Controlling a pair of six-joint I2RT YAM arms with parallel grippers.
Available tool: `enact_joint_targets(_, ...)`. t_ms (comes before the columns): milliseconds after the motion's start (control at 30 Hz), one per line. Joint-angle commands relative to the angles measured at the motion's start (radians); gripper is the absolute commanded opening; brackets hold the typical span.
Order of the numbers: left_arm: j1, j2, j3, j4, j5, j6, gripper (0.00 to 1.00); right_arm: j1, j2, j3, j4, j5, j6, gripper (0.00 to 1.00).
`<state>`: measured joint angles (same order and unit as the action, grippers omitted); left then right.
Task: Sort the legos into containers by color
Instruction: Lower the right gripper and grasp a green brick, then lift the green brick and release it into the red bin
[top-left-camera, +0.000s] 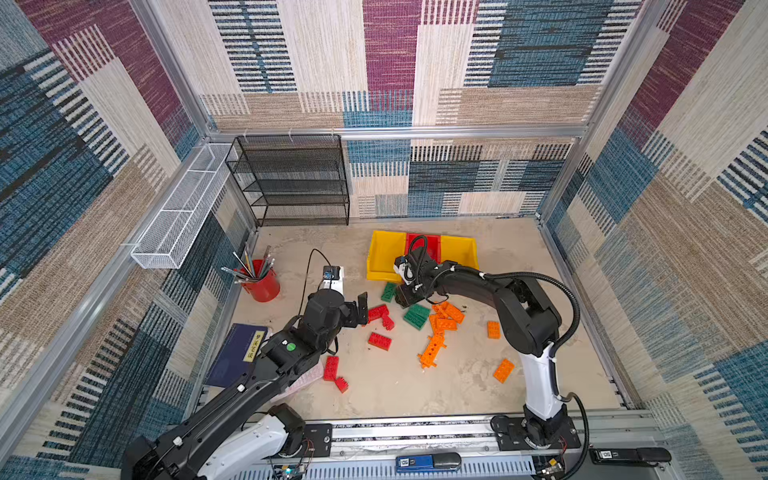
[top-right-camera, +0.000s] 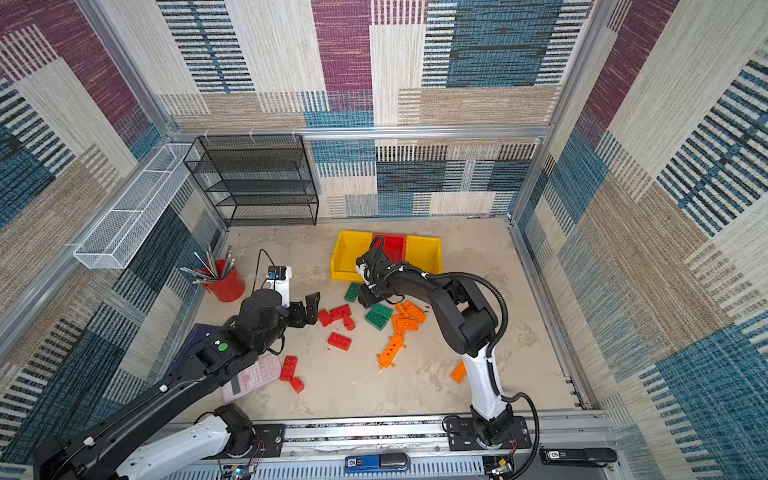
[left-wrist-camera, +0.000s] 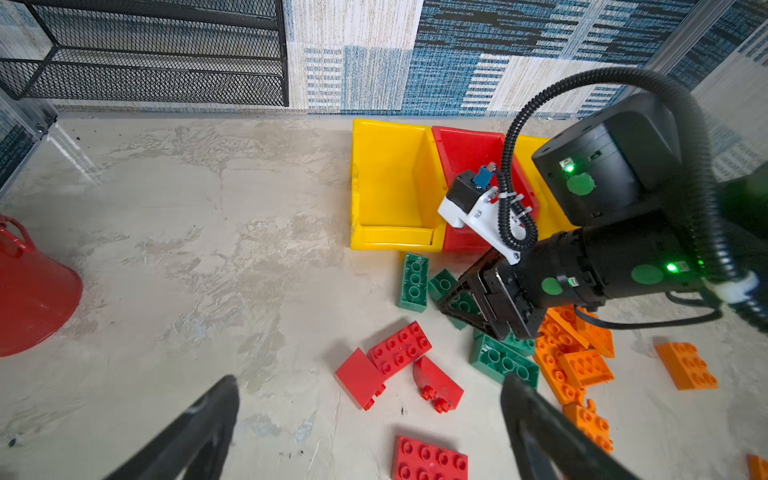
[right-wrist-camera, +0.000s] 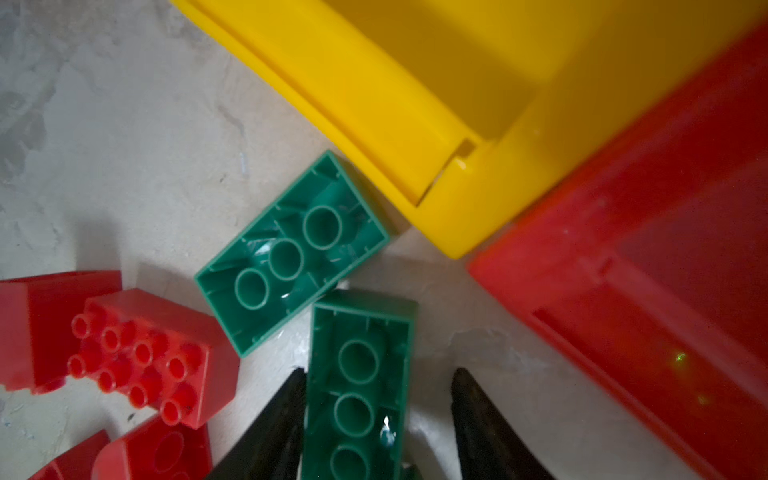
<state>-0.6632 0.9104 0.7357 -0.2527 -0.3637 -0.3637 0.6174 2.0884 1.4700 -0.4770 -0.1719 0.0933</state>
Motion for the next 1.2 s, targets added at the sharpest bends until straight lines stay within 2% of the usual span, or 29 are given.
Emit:
enact_joint_targets(0, 0.001, -0.01, -0.01, -0.007, -0.008, -0.009, 0.98, 0.008, 0.013, 0.008, -0.04, 0.04, 0.027, 0.53)
enact_joint_targets(133, 0.0, -0.015, -0.016, -0.008, -0.006, 0.001, 0.98, 0.015, 0.024, 0.019, -0.06, 0.045, 0.043, 0.36)
enact_joint_targets(233, 0.001, -0.019, -0.016, -0.011, -0.003, 0.012, 0.98, 0.016, 0.01, 0.013, -0.071, 0.048, 0.068, 0.3)
enact_joint_targets(433, 0.001, -0.018, -0.002, -0.019, 0.023, 0.038, 0.98, 0.015, -0.062, 0.033, -0.123, 0.07, 0.097, 0.3)
enact_joint_targets(600, 0.001, 0.016, 0.041, -0.036, 0.065, 0.069, 0.98, 0.006, -0.095, 0.126, -0.186, 0.136, 0.092, 0.3)
enact_joint_targets(800, 0.001, 0.078, 0.09, -0.021, 0.147, 0.091, 0.98, -0.077, -0.009, 0.332, -0.243, 0.207, 0.116, 0.3)
enact_joint_targets(967, 0.0, 0.149, 0.146, -0.007, 0.199, 0.114, 0.98, -0.157, 0.071, 0.444, -0.248, 0.206, 0.167, 0.31)
enact_joint_targets(1167, 0.001, 0.2, 0.196, 0.0, 0.219, 0.129, 0.98, -0.174, 0.159, 0.524, -0.272, 0.234, 0.165, 0.31)
